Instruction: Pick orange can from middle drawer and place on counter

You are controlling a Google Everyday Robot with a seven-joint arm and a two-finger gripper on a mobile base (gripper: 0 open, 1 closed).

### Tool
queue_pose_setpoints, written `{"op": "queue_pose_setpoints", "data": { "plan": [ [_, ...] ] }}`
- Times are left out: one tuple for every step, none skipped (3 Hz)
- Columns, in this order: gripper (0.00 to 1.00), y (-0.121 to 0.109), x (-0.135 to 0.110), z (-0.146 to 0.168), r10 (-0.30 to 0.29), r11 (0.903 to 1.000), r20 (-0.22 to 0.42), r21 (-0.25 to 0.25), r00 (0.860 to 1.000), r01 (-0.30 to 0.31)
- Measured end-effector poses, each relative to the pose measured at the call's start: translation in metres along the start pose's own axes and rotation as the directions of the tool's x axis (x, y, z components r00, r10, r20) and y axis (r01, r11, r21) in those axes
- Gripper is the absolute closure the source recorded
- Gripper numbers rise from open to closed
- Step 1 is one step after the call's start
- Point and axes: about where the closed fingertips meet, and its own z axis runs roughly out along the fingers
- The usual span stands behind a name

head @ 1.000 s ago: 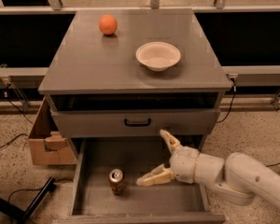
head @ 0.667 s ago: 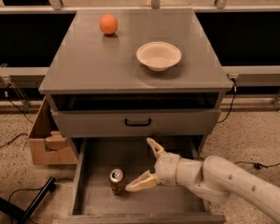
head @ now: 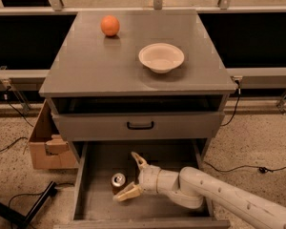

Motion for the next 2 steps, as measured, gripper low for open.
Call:
{"op": "queue_pose_setpoints", "data": {
  "plan": [
    [0.0,0.005,0.028,0.022,-0.007,0.9995,-0.008,-0.031,1.0,0.007],
    [0.12,0.015,0.047,0.037,-0.017,0.9981,-0.019,-0.06,1.0,0.016]
  ]
}}
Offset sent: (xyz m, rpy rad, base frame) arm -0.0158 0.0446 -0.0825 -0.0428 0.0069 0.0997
